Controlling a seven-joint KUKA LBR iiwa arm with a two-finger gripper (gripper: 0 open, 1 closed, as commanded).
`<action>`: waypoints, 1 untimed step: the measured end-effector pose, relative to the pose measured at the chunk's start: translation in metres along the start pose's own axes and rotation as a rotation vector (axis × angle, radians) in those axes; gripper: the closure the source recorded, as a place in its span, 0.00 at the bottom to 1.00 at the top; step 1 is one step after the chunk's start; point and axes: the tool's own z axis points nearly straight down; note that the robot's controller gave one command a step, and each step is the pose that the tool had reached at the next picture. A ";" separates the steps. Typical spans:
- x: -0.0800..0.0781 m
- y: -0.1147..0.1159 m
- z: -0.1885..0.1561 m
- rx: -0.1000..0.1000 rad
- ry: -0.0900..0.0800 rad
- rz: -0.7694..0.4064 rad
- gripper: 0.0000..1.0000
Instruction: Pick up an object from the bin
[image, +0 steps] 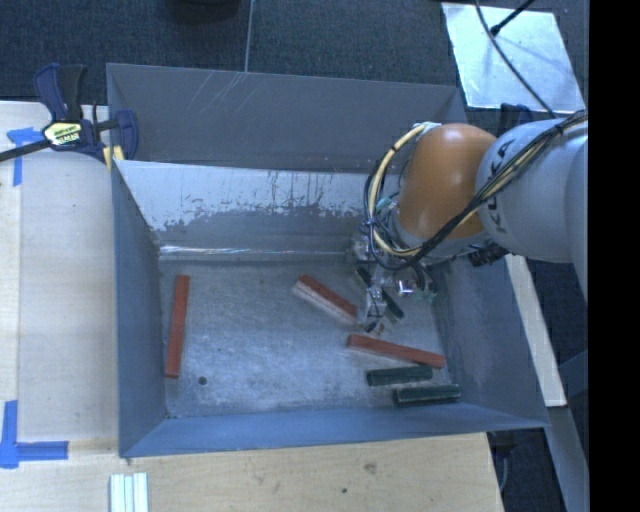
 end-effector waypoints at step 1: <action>0.043 0.055 -0.001 -0.002 0.000 -0.073 0.00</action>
Offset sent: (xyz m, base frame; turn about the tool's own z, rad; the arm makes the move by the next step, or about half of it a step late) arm -0.0404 0.0537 0.0009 -0.0681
